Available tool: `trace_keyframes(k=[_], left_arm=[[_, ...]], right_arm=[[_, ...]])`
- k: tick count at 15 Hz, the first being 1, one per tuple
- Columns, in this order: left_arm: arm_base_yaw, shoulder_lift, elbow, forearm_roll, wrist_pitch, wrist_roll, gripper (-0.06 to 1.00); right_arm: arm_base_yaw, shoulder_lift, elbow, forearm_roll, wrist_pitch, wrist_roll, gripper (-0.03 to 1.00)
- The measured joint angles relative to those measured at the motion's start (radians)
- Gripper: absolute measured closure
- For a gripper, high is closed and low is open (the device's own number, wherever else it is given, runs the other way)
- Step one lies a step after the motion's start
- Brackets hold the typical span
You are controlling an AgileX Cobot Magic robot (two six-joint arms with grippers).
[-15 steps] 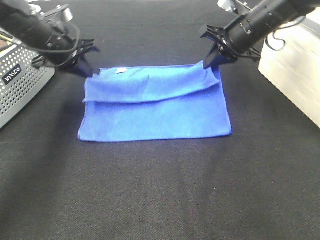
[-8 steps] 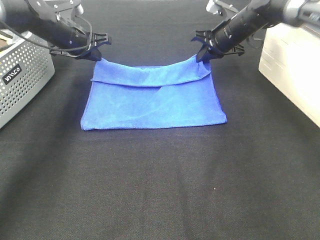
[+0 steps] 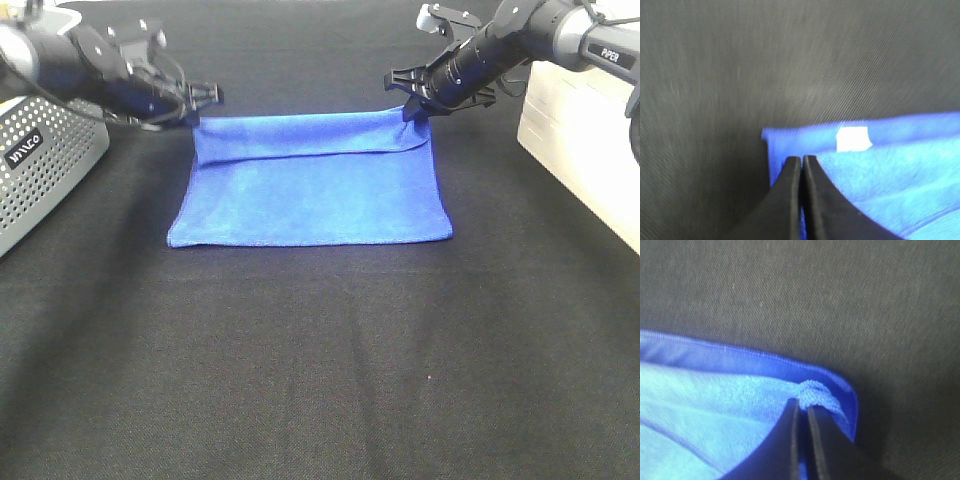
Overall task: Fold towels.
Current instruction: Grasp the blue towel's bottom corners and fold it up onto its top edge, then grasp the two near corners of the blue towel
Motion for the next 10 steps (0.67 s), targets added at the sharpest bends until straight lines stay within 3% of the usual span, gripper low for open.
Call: trace_keyframes(k=[2, 3, 4, 5, 7, 10], left_arm=[[0.000, 0.004, 0.000, -0.001, -0.010, 0.000, 0.83], [0.000, 0.003, 0.000, -0.001, -0.022, 0.000, 0.63], [0.000, 0.002, 0.000, -0.001, -0.024, 0.000, 0.46], [0.000, -0.001, 0.000, -0.001, -0.024, 0.000, 0.30], [0.003, -0.017, 0.000, 0.027, 0.016, 0.000, 0.18], [0.003, -0.052, 0.000, 0.152, 0.182, 0.000, 0.16]], right_arm=[[0.000, 0.015, -0.003, -0.002, -0.005, 0.002, 0.82], [0.000, 0.020, -0.003, -0.007, -0.005, 0.012, 0.65], [0.000, 0.020, -0.006, -0.007, -0.005, 0.024, 0.40], [0.000, 0.017, -0.008, -0.007, 0.002, 0.027, 0.26], [0.000, -0.008, -0.008, -0.019, 0.079, 0.027, 0.17], [0.000, -0.071, -0.009, -0.072, 0.215, 0.027, 0.15]])
